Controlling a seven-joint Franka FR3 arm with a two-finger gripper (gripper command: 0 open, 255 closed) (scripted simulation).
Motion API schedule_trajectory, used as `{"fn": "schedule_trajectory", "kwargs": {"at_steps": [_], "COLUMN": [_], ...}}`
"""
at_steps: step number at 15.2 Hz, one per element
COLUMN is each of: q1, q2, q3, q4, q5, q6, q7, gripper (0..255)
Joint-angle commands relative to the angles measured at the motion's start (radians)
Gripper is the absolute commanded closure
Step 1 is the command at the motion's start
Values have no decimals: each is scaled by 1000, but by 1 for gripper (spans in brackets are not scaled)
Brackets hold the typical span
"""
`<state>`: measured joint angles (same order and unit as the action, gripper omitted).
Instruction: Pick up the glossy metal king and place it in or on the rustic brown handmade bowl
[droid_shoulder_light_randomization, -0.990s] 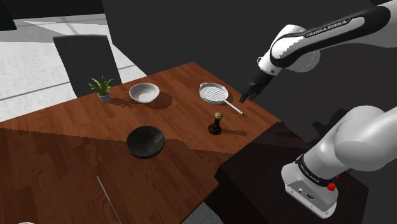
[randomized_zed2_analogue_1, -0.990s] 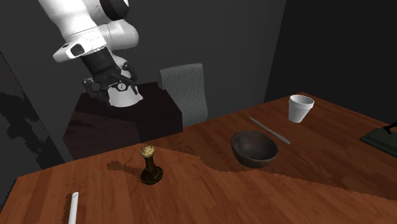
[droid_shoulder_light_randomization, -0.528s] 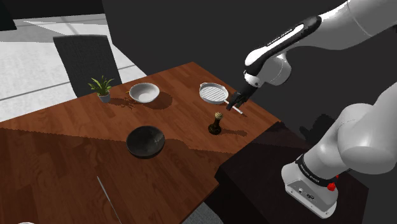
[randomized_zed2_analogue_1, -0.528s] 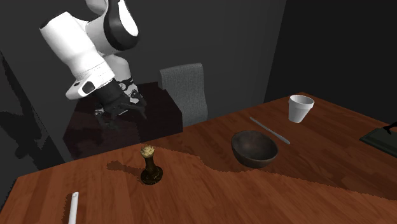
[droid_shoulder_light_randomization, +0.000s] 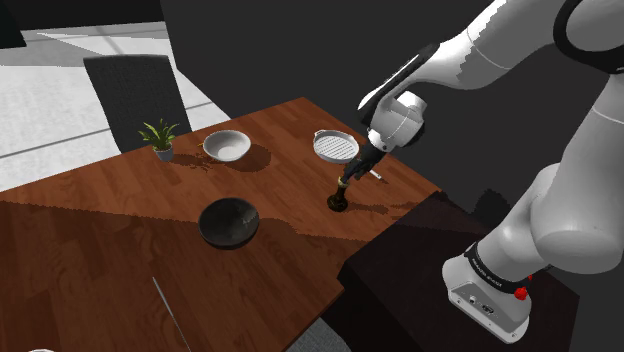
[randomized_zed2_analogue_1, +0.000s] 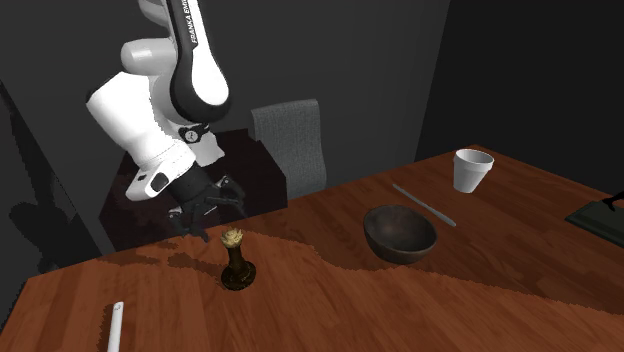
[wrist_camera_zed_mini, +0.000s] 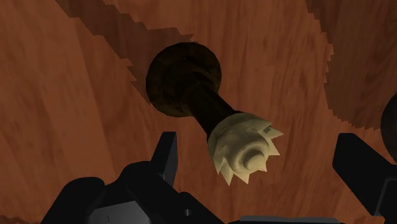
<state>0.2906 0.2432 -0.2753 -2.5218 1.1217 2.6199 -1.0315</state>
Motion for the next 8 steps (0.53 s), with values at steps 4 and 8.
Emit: {"fn": "schedule_trajectory", "kwargs": {"at_steps": [4,8], "q1": [-6,-6], "q2": [92,92], "q3": [43,43], "q4": [45,45], "q5": [117,116], "q6": [22,22], "q7": [-83,-83], "gripper": [0,0]}}
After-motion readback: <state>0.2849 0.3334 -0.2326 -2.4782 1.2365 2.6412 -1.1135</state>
